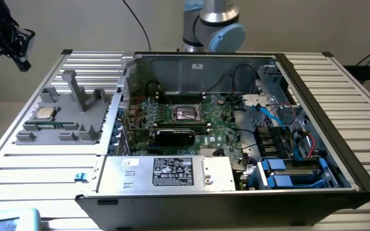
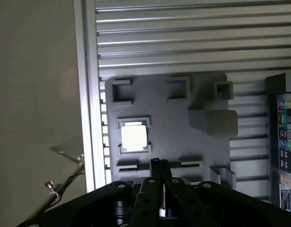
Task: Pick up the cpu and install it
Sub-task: 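Reach for the cpu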
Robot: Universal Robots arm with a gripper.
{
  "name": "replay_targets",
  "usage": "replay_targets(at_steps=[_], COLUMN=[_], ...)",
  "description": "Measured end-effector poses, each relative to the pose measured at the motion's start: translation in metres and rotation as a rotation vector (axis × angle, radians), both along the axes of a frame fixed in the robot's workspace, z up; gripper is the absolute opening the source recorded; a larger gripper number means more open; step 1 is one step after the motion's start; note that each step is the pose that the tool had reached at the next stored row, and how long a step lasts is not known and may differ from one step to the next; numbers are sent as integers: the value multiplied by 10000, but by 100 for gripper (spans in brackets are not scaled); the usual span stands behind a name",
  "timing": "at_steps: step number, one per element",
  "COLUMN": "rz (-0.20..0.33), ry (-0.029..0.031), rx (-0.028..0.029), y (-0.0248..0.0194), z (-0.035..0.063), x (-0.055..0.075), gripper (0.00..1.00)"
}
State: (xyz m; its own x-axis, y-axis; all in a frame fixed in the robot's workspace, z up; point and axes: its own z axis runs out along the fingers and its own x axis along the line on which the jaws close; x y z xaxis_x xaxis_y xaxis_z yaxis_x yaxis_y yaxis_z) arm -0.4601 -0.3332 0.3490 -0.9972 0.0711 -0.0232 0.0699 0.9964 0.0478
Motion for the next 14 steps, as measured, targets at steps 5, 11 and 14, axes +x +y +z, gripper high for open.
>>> replay_targets(at_steps=[5,11,14], rz=[1,1,1], ry=[1,0,0], rx=[0,0,0], y=[77,83,83], z=[-29,-33,-33], x=[-139,-154,-154], gripper=[11,11,11])
